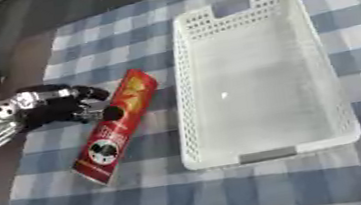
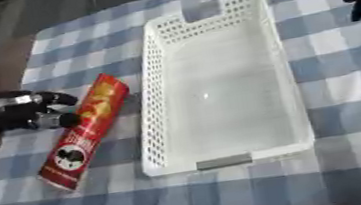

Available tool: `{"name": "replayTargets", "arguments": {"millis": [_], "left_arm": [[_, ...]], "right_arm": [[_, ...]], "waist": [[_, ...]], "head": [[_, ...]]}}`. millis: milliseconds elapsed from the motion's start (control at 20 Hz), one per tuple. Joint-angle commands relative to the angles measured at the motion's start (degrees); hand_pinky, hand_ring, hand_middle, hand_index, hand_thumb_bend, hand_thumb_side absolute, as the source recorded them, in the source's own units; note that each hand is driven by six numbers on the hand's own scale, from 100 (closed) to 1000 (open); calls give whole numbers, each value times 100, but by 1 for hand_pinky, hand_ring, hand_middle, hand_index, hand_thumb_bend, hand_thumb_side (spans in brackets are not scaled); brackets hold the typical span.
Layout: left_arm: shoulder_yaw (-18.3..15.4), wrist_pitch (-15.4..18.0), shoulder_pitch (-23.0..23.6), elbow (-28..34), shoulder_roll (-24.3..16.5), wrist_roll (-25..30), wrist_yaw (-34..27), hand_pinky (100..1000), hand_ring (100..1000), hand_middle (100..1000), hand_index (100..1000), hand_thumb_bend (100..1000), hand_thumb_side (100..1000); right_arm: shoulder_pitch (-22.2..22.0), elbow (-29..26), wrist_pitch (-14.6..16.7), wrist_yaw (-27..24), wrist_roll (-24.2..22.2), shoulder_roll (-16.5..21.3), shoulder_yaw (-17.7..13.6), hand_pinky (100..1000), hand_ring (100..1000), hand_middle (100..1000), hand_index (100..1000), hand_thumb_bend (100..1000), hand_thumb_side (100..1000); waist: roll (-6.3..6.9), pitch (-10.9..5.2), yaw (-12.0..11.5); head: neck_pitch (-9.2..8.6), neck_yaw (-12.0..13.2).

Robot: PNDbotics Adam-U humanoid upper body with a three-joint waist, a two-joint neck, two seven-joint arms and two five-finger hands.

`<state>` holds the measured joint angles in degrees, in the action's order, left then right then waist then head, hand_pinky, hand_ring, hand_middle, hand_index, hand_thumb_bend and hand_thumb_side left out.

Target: Pick up objects on the table and place them in the box.

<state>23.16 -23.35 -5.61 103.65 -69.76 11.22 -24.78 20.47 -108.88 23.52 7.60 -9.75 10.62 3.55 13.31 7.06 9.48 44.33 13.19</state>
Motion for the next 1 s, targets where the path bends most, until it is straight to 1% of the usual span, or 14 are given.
{"name": "replayTargets", "arguments": {"millis": [50, 100, 150, 300, 500, 600, 650, 700, 750, 800, 850, 900, 950, 1000], "left_arm": [[23, -16, -150, -46, -103, 28, 75, 879, 899, 1000, 1000, 839, 624], [48, -34, -189, -53, -97, 7, 98, 879, 899, 1000, 1000, 839, 624], [81, -47, -234, -40, -94, -25, 134, 888, 908, 1000, 1000, 880, 597], [201, -68, -310, 90, -83, -95, 250, 893, 911, 1000, 1000, 871, 608], [359, -132, -318, 285, -117, -48, 267, 895, 910, 1000, 1000, 862, 643], [419, -166, -318, 388, -172, 2, 299, 896, 911, 1000, 1000, 876, 648], [447, -191, -324, 422, -210, 20, 328, 898, 913, 1000, 1000, 914, 618], [472, -218, -338, 443, -237, 24, 368, 898, 913, 1000, 1000, 900, 632], [487, -243, -359, 445, -260, 5, 423, 894, 910, 1000, 1000, 953, 566], [505, -263, -386, 434, -267, -44, 512, 895, 911, 1000, 1000, 945, 579], [522, -273, -415, 414, -264, -105, 619, 885, 901, 1000, 1000, 983, 498], [543, -266, -440, 386, -249, -179, 762, 885, 901, 1000, 1000, 983, 498], [559, -238, -461, 352, -228, -253, 920, 881, 898, 1000, 1000, 979, 471], [574, -198, -473, 304, -198, -320, 1082, 881, 898, 1000, 1000, 977, 467]], "right_arm": [[37, -79, 2, -25, -21, 31, 20, 303, 481, 651, 791, 100, 1000], [36, -79, 2, -27, -23, 30, 20, 303, 481, 651, 791, 100, 1000], [34, -79, 0, -30, -24, 26, 21, 303, 481, 651, 791, 100, 1000], [29, -79, -6, -36, -25, 11, 19, 303, 481, 651, 791, 100, 1000], [13, -87, -24, -46, -19, -18, 13, 304, 481, 651, 791, 100, 1000], [0, -91, -36, -52, -17, -35, 12, 304, 481, 651, 791, 100, 1000], [-9, -91, -43, -55, -17, -46, 14, 305, 482, 651, 791, 100, 1000], [-17, -93, -49, -59, -20, -56, 16, 304, 481, 651, 791, 100, 1000], [-27, -94, -56, -64, -21, -69, 19, 305, 482, 651, 791, 100, 1000], [-37, -95, -64, -72, -24, -86, 24, 305, 482, 651, 791, 100, 1000], [-46, -97, -73, -82, -27, -109, 31, 306, 482, 650, 791, 100, 1000], [-54, -100, -84, -96, -33, -136, 42, 306, 482, 650, 791, 100, 1000], [-63, -105, -96, -113, -42, -169, 55, 306, 482, 650, 791, 100, 1000], [-74, -111, -109, -132, -53, -203, 70, 306, 482, 650, 791, 100, 1000]], "waist": [[-36, -85, 13], [-36, -89, 15], [-36, -99, 21], [-36, -122, 32], [-36, -160, 41], [-36, -185, 39], [-36, -201, 37], [-36, -215, 36], [-36, -236, 37], [-36, -256, 42], [-36, -281, 53], [-36, -302, 67], [-36, -325, 83], [-36, -345, 98]], "head": [[-21, 48], [-21, 45], [-21, 44], [-21, 42], [-21, 44], [-21, 49], [-21, 57], [-21, 62], [-21, 73], [-21, 83], [-21, 94], [-21, 105], [-21, 115], [-21, 125]]}}
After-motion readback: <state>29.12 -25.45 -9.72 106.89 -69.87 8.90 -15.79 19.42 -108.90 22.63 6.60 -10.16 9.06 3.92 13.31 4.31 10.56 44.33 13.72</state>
